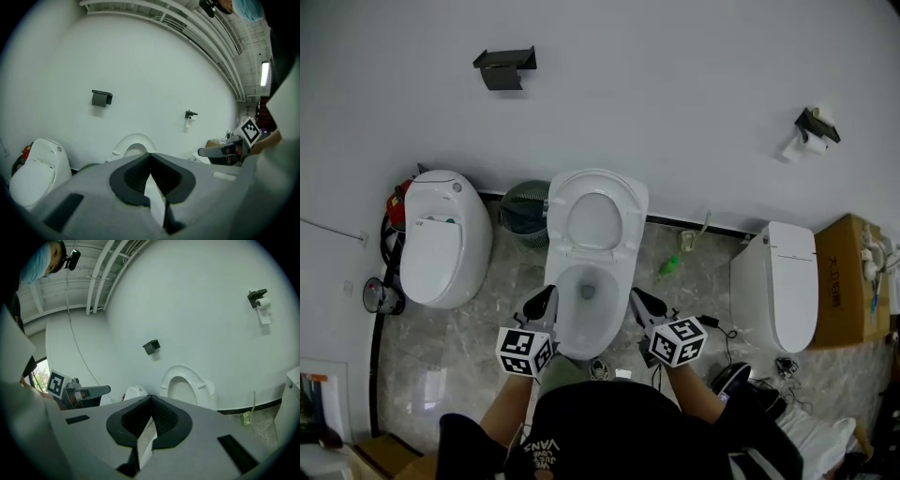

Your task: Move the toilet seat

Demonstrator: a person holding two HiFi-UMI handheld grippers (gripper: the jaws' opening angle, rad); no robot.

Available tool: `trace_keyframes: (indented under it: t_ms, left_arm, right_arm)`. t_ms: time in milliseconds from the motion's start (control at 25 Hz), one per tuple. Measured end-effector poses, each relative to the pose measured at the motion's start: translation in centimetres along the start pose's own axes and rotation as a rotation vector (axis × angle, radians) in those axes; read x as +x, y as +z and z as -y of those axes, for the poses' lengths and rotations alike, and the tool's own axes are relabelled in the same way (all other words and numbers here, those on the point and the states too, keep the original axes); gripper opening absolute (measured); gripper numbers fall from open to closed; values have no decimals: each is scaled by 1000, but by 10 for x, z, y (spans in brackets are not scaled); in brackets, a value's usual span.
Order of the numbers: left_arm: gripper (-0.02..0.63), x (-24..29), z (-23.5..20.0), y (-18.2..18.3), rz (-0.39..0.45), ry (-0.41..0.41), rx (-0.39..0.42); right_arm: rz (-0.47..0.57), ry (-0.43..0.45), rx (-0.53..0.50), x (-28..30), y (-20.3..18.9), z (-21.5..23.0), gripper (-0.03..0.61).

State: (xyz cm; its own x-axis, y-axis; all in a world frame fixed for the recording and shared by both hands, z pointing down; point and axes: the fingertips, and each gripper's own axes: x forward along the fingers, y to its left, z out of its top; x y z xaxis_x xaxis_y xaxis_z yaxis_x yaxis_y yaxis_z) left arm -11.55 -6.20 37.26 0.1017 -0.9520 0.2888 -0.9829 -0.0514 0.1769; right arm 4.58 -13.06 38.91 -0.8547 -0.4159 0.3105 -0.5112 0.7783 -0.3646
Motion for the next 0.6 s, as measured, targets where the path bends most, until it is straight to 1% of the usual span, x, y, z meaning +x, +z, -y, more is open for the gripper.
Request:
trace_keyframes:
  t_ms: [320,600]
  left_arm:
    - [8,-36,13,-10,-4,31,24]
    - [8,-60,26,-19,-2,24,7]
  right_arm:
    - [-24,48,-32,-15,-8,-18,-2]
    - [-40,71,-56,-27,-16,-31,-2]
